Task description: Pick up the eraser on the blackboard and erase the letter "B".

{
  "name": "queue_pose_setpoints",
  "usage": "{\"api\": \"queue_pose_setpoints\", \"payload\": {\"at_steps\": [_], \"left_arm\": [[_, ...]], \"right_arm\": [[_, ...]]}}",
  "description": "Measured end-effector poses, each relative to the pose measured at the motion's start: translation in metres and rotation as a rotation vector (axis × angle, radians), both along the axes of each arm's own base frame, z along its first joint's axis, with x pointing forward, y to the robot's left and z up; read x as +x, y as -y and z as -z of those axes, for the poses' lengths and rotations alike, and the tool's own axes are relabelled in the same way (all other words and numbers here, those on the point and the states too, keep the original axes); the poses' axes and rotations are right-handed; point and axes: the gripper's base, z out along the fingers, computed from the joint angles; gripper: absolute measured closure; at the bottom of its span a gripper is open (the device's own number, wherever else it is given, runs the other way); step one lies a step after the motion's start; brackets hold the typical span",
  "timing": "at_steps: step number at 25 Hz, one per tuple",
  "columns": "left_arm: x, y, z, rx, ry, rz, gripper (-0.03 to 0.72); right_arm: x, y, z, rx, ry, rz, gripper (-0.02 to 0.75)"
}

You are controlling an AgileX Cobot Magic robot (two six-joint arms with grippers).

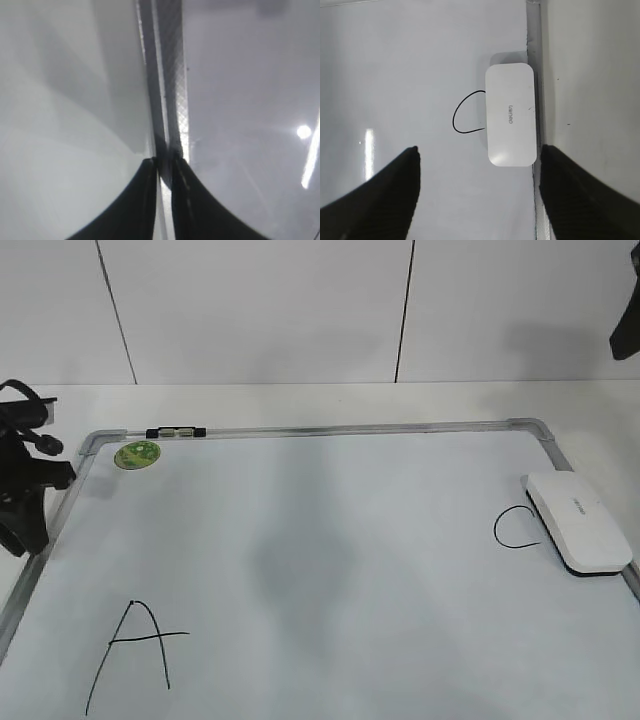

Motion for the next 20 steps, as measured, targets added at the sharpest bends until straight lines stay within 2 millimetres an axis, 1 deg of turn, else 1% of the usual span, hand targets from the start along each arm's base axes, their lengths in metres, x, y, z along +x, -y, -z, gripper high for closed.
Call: {"api": "queue_pose_setpoints", "payload": {"at_steps": [6, 9, 11, 14, 16, 18, 19, 20], "left_arm": [[0.007, 0.001, -0.034, -0.008, 0.064, 0.016, 0.468], [0.008, 0.001, -0.052, -0.011, 0.104, 0.02, 0.442], [0.005, 0.001, -0.066, -0.011, 0.143, 0.021, 0.437], [-0.005, 0.0, -0.094, -0.013, 0.213, 0.023, 0.435], [-0.014, 0.0, -0.115, -0.015, 0.264, 0.024, 0.435], [-0.026, -0.001, -0.138, -0.017, 0.331, 0.025, 0.435], [-0.034, -0.001, -0.149, -0.018, 0.363, 0.025, 0.434], [-0.042, -0.001, -0.156, -0.018, 0.382, 0.025, 0.435]], "right_arm": [[-0.01, -0.002, -0.01, 0.034, 0.024, -0.004, 0.148], [-0.018, -0.002, -0.018, 0.037, 0.055, -0.005, 0.148], [-0.028, -0.001, -0.027, 0.039, 0.084, -0.006, 0.148], [-0.047, 0.0, -0.034, 0.042, 0.115, -0.006, 0.148], [-0.06, 0.0, -0.035, 0.043, 0.123, -0.007, 0.148], [-0.077, 0.001, -0.033, 0.043, 0.128, -0.007, 0.148], [-0.081, 0.002, -0.031, 0.043, 0.123, -0.007, 0.148], [-0.092, 0.002, -0.03, 0.043, 0.13, -0.007, 0.148]]}}
